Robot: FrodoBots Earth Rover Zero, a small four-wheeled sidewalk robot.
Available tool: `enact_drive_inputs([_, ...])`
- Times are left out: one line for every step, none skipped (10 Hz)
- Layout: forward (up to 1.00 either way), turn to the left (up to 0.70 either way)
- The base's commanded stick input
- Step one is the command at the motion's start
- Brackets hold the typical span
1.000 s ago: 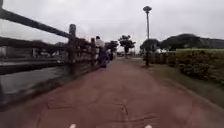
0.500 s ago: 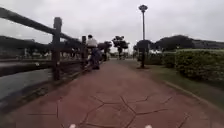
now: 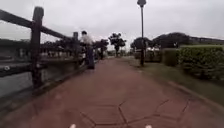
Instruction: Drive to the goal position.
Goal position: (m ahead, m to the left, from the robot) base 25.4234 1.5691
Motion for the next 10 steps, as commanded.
enact_drive_inputs([1.00,0.00])
enact_drive_inputs([1.00,-0.35])
enact_drive_inputs([1.00,-0.40])
enact_drive_inputs([1.00,-0.40])
enact_drive_inputs([1.00,-0.40])
enact_drive_inputs([1.00,-0.40])
enact_drive_inputs([1.00,-0.40])
enact_drive_inputs([1.00,-0.40])
enact_drive_inputs([1.00,0.00])
enact_drive_inputs([1.00,0.00])
